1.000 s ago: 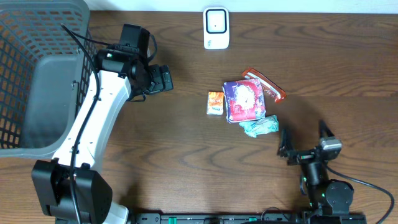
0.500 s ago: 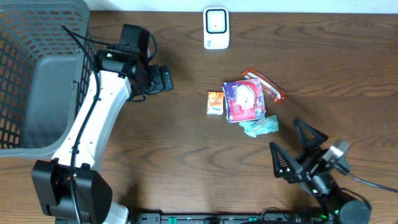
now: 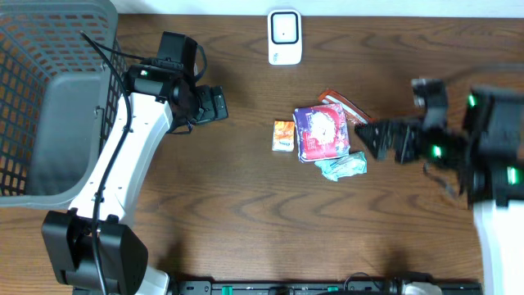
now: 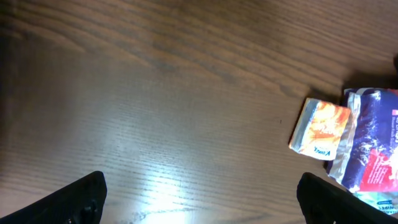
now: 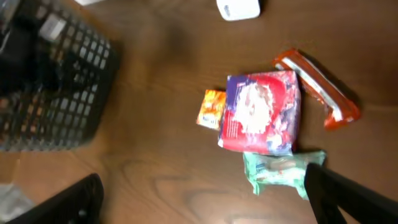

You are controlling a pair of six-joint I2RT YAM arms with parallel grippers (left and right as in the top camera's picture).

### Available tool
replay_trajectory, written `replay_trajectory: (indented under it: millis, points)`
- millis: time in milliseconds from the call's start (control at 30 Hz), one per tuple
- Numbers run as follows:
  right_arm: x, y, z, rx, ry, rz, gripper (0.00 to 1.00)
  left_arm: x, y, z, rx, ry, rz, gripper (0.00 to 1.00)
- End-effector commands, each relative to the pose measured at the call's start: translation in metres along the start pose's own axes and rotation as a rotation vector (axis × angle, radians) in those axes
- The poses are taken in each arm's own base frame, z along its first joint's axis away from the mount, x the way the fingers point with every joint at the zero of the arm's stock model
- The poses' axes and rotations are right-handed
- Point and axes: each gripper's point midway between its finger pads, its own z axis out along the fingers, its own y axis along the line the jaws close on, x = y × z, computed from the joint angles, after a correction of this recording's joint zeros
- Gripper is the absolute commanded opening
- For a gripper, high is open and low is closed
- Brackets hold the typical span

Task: Scan the item barcode
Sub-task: 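Raise the right gripper and move it toward the pile of items, then close the right gripper on the pink floral pack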

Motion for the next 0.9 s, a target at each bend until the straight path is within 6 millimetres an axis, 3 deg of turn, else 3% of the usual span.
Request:
replay_trajectory:
  millis: [0,100,233,433,567,733,867]
  points:
    - [-0.013,-0.001,0.024,-0.093,0.079,-0.001,0.99,0.003,0.004,0.003,-0.015,0.013,0.013,0.98]
    - [-0.015,-0.015,0.047,-0.108,0.117,0.032,0.99,0.003,0.004,0.003,-0.015,0.013,0.013,0.98]
    - [-0.009,-0.052,0.082,-0.038,0.19,0.082,0.99,0.003,0.004,0.003,-0.015,0.013,0.013,0.98]
    - [0.016,-0.099,0.123,0.057,0.319,0.159,0.99,0.003,0.004,0.003,-0.015,0.013,0.013,0.98]
    - [0.037,-0.12,0.15,0.058,0.399,0.215,0.99,0.003,0.004,0.003,-0.016,0.012,0.013,0.98]
    - [0.06,-0.136,0.171,0.056,0.479,0.271,0.85,0.003,0.004,0.003,-0.015,0.013,0.013,0.98]
    - [0.07,-0.144,0.187,0.035,0.505,0.295,0.88,0.003,0.004,0.003,-0.015,0.013,0.013,0.98]
